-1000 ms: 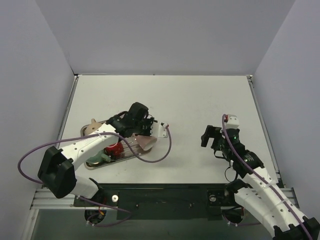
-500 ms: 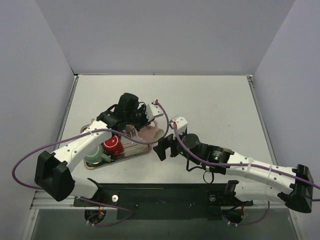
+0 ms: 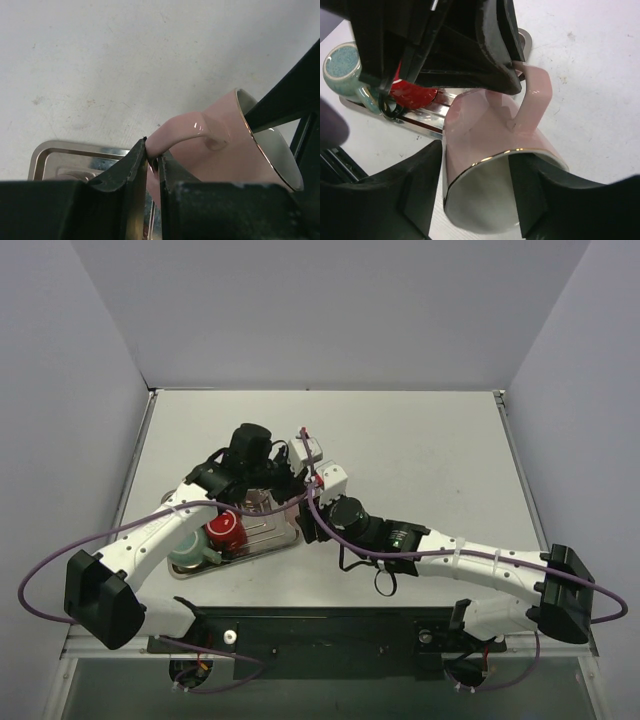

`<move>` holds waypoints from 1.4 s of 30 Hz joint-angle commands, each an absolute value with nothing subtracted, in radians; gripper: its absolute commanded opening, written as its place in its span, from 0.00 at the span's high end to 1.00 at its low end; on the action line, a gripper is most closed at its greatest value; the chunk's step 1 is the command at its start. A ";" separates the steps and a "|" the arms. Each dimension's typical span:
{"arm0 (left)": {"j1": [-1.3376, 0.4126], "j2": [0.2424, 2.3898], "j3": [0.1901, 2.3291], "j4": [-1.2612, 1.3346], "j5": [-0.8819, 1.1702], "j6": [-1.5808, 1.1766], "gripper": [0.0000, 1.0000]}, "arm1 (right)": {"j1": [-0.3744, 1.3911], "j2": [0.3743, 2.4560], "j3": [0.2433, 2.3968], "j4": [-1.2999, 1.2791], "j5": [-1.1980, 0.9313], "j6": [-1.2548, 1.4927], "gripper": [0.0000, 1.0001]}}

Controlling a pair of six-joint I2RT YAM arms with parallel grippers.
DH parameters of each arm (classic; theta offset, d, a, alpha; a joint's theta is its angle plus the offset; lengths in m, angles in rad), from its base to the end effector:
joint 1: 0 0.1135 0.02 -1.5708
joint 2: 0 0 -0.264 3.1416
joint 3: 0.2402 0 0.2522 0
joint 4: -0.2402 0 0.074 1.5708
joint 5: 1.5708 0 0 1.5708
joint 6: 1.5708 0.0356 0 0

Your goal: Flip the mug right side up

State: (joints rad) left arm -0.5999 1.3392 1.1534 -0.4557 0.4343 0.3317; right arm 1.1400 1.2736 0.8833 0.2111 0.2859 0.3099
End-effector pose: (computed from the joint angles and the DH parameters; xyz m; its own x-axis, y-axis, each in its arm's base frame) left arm 0.2362 -0.1797 0.3206 -0.2096 0.5013 -0.8395 0.9082 0.4180 0.0228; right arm 0.1338 0.2670 0.3089 -0.3014 0.0448 -0.9524 -0.6972 0.6711 0.2522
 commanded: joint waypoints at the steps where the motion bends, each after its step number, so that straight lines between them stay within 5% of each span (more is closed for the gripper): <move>1: -0.598 1.284 1.233 -0.327 0.555 0.229 1.00 | 1.120 1.296 0.913 0.238 0.311 0.321 0.58; 6: -0.575 1.279 1.224 -0.311 0.595 0.201 1.00 | 1.068 1.278 0.878 0.212 0.272 0.356 1.00; 10: -0.568 1.281 1.206 -0.307 0.583 0.218 1.00 | 1.025 1.211 0.864 0.120 0.270 0.371 1.00; 11: -0.568 1.284 1.200 -0.305 0.563 0.210 0.65 | 1.016 1.198 0.867 0.094 0.276 0.373 1.00; 13: -0.561 1.285 1.195 -0.292 0.496 0.189 0.14 | 0.976 1.158 0.877 0.003 0.293 0.379 1.00; 19: -0.457 1.287 1.221 -0.298 0.471 0.212 0.13 | 0.727 1.040 0.917 -0.325 0.325 0.368 1.00; 27: -0.446 1.308 1.278 -0.779 0.438 0.760 0.12 | 0.172 1.123 0.887 -0.442 0.138 0.305 1.00; 31: -0.445 1.324 1.250 -1.029 0.329 1.024 0.15 | 0.074 1.216 0.890 -0.428 0.069 0.284 1.00; 42: -0.449 1.312 1.108 -1.097 0.239 1.175 0.22 | -0.008 1.282 0.810 -0.356 0.064 0.298 1.00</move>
